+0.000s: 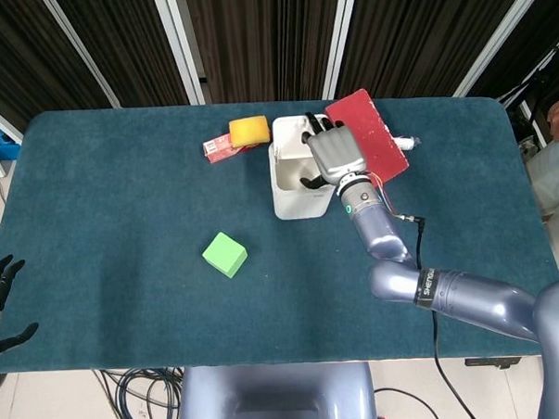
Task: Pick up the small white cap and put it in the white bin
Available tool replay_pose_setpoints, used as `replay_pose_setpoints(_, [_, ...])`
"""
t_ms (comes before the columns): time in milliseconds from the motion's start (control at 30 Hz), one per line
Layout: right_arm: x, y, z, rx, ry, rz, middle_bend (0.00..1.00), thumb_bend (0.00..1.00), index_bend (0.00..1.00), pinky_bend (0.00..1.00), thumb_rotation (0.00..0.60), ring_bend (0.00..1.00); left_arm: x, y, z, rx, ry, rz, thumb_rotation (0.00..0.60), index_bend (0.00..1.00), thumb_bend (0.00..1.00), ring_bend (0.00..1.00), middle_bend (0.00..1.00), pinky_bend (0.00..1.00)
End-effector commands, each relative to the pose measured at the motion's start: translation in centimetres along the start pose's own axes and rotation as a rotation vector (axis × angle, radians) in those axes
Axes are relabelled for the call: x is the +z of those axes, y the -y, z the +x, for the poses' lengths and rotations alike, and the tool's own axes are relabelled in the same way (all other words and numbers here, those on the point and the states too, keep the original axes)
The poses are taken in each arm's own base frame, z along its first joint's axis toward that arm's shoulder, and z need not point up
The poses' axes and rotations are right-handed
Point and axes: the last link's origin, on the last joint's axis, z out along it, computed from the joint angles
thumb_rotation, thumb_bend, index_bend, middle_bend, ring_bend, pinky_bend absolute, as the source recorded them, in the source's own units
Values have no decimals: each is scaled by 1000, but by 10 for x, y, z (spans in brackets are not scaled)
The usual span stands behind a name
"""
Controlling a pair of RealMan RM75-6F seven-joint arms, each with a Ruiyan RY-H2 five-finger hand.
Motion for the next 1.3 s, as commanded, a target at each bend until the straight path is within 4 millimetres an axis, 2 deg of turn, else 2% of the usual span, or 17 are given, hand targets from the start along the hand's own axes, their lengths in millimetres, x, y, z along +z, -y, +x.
replay_pose_setpoints(33, [0,-3,2,-1,-3,-9,85,103,203,233,600,121,0,0,0,2,0,2,600,167,172,12,136,18])
replay_pose_setpoints(233, [-8,-12,15,40,-24,-11,85,103,209,234,600,121,0,0,0,6,-1,5,600,168,172,12,136,18])
replay_pose_setpoints(367, [-19,-22,28,81,-67,-16,86,103,287,234,600,123,0,0,-1,10,-1,7,600,168,172,12,136,18])
replay_pose_setpoints(433, [-29,-29,36,109,-91,-16,86,110,300,234,600,127,0,0,-1,10,-1,9,600,168,172,12,135,18])
replay_pose_setpoints(533, [-57,-49,46,187,-119,-14,91,120,319,234,600,128,0,0,0,9,-1,9,600,168,172,12,135,18])
replay_pose_setpoints(633, [-80,-70,47,202,-140,-30,102,123,319,234,600,129,0,0,0,8,-1,9,600,169,172,11,135,18])
replay_pose_setpoints(700, [-118,-105,31,185,-146,-83,102,123,312,234,600,129,0,0,0,5,0,8,600,169,172,11,135,20])
replay_pose_setpoints(833, [-198,-170,-17,163,-133,-173,102,156,232,234,600,128,1,-1,0,3,-6,8,600,169,172,12,136,18])
replay_pose_setpoints(867, [-208,-178,-24,162,-130,-185,102,186,211,234,600,127,1,-1,0,3,-7,9,600,169,172,12,136,16])
replay_pose_setpoints(933, [-245,-198,-49,179,-132,-203,102,222,203,234,600,126,1,-1,-1,5,-6,11,600,169,172,12,136,12])
replay_pose_setpoints(967, [-263,-205,-63,204,-133,-205,102,226,202,234,600,126,1,-1,-1,4,-3,11,600,169,172,12,136,12])
replay_pose_setpoints(1100, [-311,-220,-98,208,-182,-194,103,226,196,234,600,125,1,-2,0,-7,-5,5,600,169,172,12,137,10])
replay_pose_setpoints(1233, [-335,-224,-131,146,-221,-195,102,226,194,234,600,125,3,-1,-1,-7,-11,6,600,169,172,11,141,0])
replay_pose_setpoints(1300, [-341,-222,-143,136,-215,-185,102,226,193,234,600,125,4,-1,-1,-5,-15,5,600,169,172,11,141,0])
